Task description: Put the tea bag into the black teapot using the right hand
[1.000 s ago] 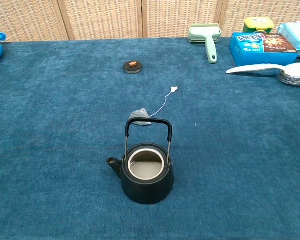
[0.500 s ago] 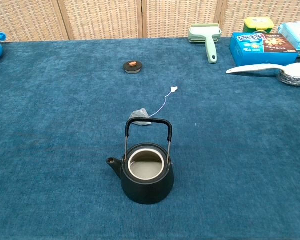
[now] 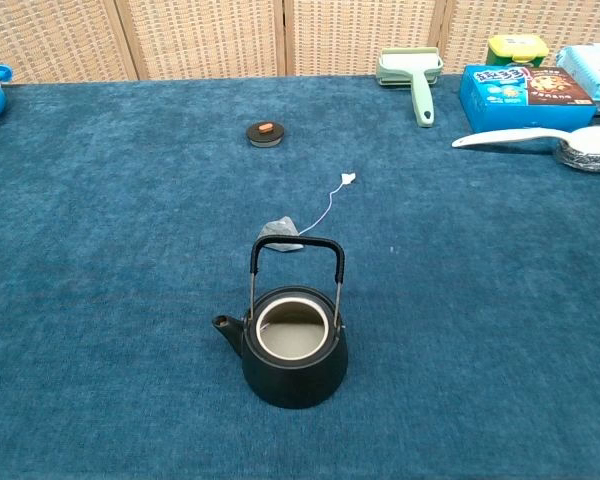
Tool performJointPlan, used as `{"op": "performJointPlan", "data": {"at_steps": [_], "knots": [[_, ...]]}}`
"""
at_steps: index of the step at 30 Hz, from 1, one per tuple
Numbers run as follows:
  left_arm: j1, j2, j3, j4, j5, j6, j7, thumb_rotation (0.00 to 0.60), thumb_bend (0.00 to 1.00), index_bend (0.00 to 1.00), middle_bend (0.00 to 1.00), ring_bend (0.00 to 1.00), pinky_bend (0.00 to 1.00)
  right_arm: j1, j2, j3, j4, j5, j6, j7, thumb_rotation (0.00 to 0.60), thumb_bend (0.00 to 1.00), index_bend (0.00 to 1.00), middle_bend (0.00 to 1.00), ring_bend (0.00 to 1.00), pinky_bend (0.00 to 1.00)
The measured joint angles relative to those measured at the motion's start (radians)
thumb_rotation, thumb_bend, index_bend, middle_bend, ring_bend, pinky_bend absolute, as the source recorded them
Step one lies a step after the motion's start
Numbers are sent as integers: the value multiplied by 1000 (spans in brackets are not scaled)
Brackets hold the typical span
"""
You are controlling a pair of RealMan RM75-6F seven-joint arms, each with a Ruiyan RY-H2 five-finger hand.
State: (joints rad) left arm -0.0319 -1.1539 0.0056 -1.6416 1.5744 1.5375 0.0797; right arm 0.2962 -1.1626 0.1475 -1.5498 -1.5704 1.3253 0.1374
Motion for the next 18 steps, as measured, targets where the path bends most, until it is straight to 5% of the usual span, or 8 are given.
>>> {"op": "performJointPlan", "data": {"at_steps": [4, 10, 14, 18], "knots": [[-8, -1, -6, -1, -10, -14, 8, 600, 366, 128, 127, 54, 107, 89, 13, 32, 6, -5, -83, 25, 600, 325, 192, 410, 533, 545], [-16, -2, -13, 2, -29, -31, 14, 600, 366, 128, 127, 54, 107, 214, 7, 72, 40, 16, -219, 55, 600, 289, 206, 611, 846, 906], [-20, -2, -17, 7, -43, -40, 15, 600, 365, 128, 127, 54, 107, 280, -2, 90, 65, 39, -293, 68, 600, 288, 221, 752, 983, 997], [-26, -5, -22, 16, -56, -53, 12, 600, 366, 128, 127, 54, 107, 339, -18, 104, 87, 69, -359, 70, 600, 291, 263, 886, 1000, 1000]]}}
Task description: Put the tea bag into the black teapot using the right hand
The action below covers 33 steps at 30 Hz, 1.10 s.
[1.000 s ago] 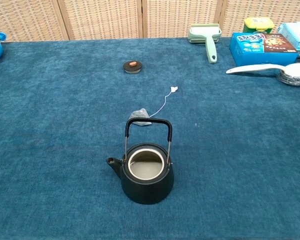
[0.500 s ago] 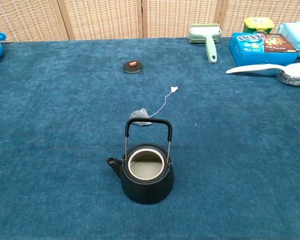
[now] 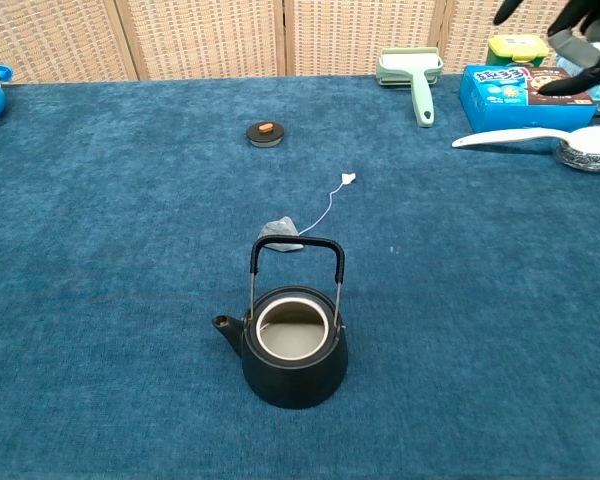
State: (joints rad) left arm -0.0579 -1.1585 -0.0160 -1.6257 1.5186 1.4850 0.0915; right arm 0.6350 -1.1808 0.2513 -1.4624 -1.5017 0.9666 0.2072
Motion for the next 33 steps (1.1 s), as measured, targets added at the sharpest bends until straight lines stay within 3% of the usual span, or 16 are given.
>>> {"op": "performJointPlan", "data": {"at_steps": [5, 11, 33], "knots": [[-9, -5, -6, 15, -19, -20, -8, 600, 365, 128, 127, 54, 107, 83, -36, 14, 44, 45, -99, -5, 600, 332, 325, 965, 1000, 1000], [-16, -9, -11, 30, -34, -32, -17, 600, 365, 128, 127, 55, 107, 166, -98, 20, 117, 91, -188, -19, 600, 352, 354, 993, 1000, 1000], [-13, -2, -14, 35, -53, -27, -30, 600, 366, 128, 127, 54, 108, 323, -314, -12, 354, 176, -315, -117, 600, 406, 400, 1000, 1000, 1000]]}}
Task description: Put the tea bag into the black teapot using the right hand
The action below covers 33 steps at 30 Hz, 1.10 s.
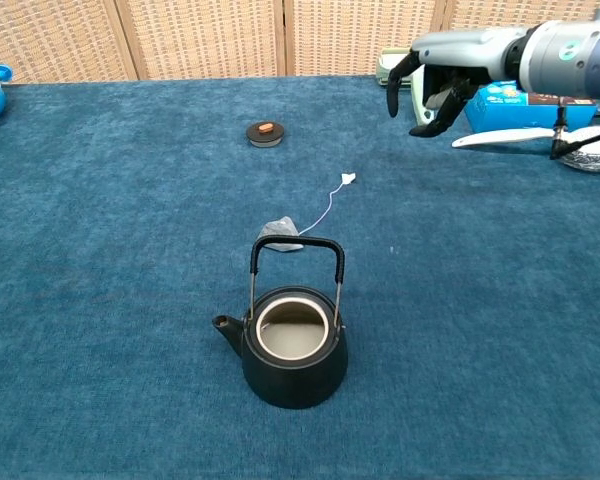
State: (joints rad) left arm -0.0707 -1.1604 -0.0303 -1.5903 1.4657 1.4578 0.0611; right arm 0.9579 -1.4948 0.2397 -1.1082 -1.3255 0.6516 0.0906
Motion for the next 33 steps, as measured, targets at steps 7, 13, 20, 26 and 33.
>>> {"op": "performJointPlan", "data": {"at_steps": [7, 13, 20, 26, 33], "knots": [[0, 0, 0, 1, -3, -1, -2, 600, 365, 128, 127, 54, 107, 25, -66, -17, 55, 10, -14, -26, 600, 417, 418, 1000, 1000, 1000], [3, 1, 0, 4, -8, 0, -4, 600, 366, 128, 127, 54, 107, 43, -114, -27, 100, 9, -14, -36, 600, 413, 429, 1000, 1000, 1000], [5, 3, 0, 7, -13, 1, -8, 600, 365, 128, 127, 54, 107, 57, -152, -39, 145, -4, -8, -44, 600, 397, 443, 1000, 1000, 1000], [5, 2, 0, 10, -15, 0, -12, 600, 366, 129, 127, 54, 107, 74, -178, -45, 171, -14, -9, -46, 600, 394, 450, 1000, 1000, 1000], [12, 4, 0, 13, -20, 6, -19, 600, 366, 129, 127, 55, 107, 104, -224, -43, 231, -15, -26, -46, 600, 371, 460, 1000, 1000, 1000]]}}
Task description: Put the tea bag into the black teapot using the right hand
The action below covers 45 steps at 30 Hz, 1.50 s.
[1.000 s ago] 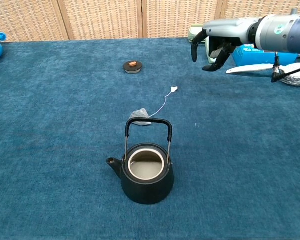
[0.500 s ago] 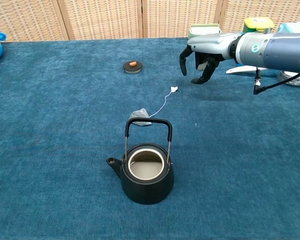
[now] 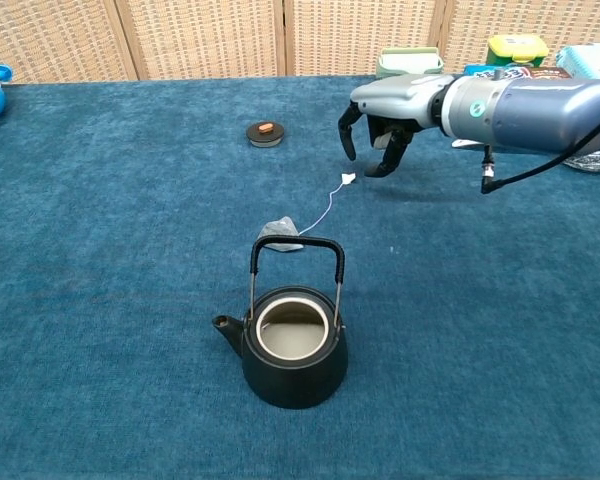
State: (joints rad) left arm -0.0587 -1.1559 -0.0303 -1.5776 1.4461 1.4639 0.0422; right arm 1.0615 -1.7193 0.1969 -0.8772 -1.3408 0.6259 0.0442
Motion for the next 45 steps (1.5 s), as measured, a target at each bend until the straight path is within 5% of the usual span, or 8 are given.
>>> {"op": "performJointPlan", "data": {"at_steps": [19, 45], "knots": [[7, 0, -1, 24, -13, -3, -27, 600, 365, 128, 127, 54, 107, 51, -99, -6, 155, -5, -36, 8, 600, 373, 474, 1000, 1000, 1000], [11, -2, -3, 38, -10, 1, -41, 600, 365, 128, 127, 54, 107, 59, -124, -16, 194, -6, -48, 6, 600, 376, 495, 1000, 1000, 1000]]}}
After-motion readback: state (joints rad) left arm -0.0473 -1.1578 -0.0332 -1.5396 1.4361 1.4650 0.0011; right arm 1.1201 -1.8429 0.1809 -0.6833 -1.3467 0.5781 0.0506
